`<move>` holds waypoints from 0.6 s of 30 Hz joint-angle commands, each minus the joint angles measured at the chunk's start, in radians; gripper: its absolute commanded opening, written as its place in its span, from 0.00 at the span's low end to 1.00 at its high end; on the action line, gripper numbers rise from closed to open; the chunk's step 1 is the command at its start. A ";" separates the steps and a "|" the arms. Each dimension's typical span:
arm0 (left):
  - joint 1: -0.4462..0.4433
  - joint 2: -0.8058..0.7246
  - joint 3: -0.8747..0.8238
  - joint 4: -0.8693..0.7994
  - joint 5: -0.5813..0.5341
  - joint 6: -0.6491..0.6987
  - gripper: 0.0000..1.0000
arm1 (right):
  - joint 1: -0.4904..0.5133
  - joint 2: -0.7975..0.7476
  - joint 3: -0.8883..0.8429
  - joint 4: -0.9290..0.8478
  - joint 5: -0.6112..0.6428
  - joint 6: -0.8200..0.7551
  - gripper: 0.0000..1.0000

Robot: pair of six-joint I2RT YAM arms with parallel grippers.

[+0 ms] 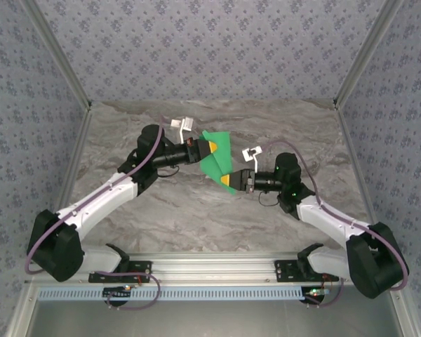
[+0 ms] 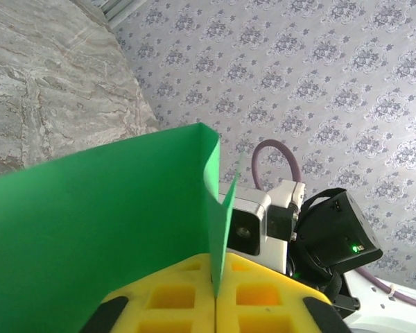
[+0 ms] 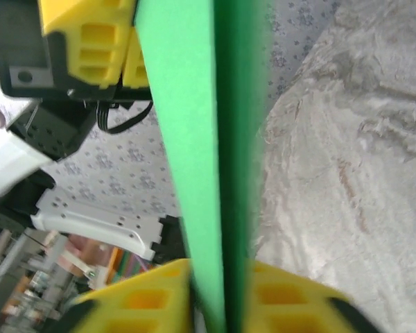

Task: Fold a paper plane with a square sheet of paper (fold left side to right side)
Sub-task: Turn over the paper at the center of the table.

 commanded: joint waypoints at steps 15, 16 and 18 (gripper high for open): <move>0.031 -0.452 -0.068 -0.747 -0.730 0.325 0.70 | 0.400 0.157 0.545 -1.539 1.445 -0.642 0.00; 0.031 -0.478 -0.081 -0.759 -0.763 0.320 0.70 | 0.431 0.213 0.576 -1.591 1.527 -0.620 0.00; 0.032 -0.532 -0.106 -0.784 -0.814 0.309 0.72 | 0.491 0.343 0.635 -1.687 1.655 -0.588 0.00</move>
